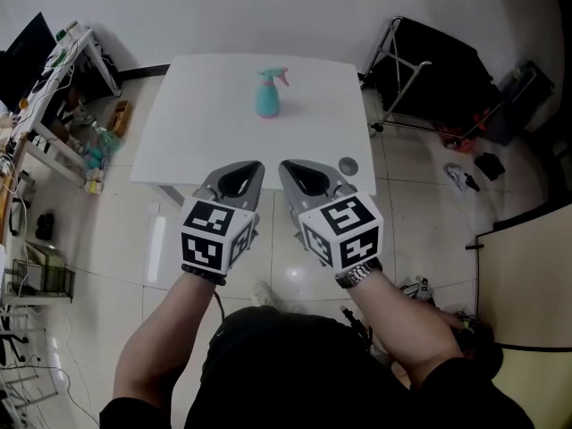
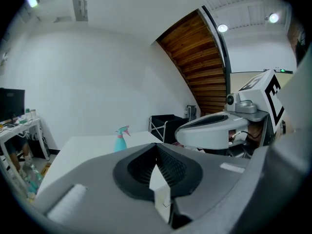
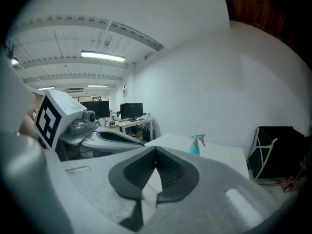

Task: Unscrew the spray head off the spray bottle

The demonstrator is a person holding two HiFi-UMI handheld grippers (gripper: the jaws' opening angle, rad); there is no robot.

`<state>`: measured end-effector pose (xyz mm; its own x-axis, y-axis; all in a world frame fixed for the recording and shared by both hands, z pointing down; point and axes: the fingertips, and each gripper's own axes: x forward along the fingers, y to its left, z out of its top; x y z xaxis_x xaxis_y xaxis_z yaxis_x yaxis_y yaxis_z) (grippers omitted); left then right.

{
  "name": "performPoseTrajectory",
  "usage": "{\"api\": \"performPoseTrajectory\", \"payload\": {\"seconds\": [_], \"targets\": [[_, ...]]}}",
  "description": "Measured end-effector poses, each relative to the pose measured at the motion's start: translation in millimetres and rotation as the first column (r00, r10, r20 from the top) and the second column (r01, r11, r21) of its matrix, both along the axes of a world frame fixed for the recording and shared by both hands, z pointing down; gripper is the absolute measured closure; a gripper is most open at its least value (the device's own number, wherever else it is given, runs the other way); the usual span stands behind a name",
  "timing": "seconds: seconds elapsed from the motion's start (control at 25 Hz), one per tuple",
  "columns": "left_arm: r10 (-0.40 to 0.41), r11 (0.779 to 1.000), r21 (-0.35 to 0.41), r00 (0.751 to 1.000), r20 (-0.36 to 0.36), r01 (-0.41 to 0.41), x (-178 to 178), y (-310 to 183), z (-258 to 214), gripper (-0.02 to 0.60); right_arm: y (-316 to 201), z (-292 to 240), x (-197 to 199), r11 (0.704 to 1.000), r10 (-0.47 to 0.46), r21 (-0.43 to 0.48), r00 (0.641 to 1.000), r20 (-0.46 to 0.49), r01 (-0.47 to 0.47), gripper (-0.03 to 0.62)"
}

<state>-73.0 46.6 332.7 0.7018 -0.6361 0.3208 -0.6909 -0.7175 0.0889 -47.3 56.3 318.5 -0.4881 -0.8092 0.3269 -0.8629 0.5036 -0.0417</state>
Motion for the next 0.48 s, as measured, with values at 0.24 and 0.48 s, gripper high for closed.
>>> {"api": "performPoseTrajectory", "payload": {"seconds": [0.24, 0.48], "targets": [[0.019, 1.000, 0.007, 1.000, 0.014, -0.019, -10.4, -14.8, 1.8, 0.566, -15.7, -0.5, -12.0, 1.000, 0.010, 0.006, 1.000, -0.001, -0.010, 0.603], [0.018, 1.000, 0.005, 1.000, 0.022, -0.018, -15.2, -26.1, 6.7, 0.566, -25.9, 2.7, -14.2, 1.000, 0.018, 0.003, 1.000, 0.005, -0.018, 0.603]]}}
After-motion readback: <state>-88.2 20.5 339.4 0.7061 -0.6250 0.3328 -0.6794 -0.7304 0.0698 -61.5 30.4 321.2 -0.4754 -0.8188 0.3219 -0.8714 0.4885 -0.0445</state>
